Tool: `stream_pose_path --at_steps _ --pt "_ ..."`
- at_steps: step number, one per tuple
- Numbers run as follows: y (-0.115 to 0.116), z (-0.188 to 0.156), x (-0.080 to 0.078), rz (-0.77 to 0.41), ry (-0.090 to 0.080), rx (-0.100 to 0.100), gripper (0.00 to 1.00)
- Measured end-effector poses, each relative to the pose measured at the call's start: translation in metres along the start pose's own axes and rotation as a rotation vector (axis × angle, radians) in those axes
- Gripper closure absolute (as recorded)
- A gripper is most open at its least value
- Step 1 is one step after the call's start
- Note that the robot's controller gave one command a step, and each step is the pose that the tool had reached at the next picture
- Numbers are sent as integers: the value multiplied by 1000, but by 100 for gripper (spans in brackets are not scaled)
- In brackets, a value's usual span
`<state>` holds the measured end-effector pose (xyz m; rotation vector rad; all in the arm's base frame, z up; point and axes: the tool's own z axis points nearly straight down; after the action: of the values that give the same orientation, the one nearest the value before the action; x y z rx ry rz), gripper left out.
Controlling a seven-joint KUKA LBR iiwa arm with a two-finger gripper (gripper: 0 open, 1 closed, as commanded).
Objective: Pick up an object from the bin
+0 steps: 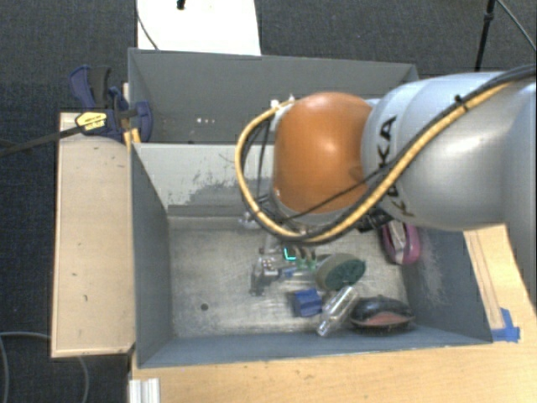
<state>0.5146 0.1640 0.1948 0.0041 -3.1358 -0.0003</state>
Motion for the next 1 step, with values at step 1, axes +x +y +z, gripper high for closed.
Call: stream_pose_path --at_steps 1 --pt "-65 69 -30 -70 -2 4 0"
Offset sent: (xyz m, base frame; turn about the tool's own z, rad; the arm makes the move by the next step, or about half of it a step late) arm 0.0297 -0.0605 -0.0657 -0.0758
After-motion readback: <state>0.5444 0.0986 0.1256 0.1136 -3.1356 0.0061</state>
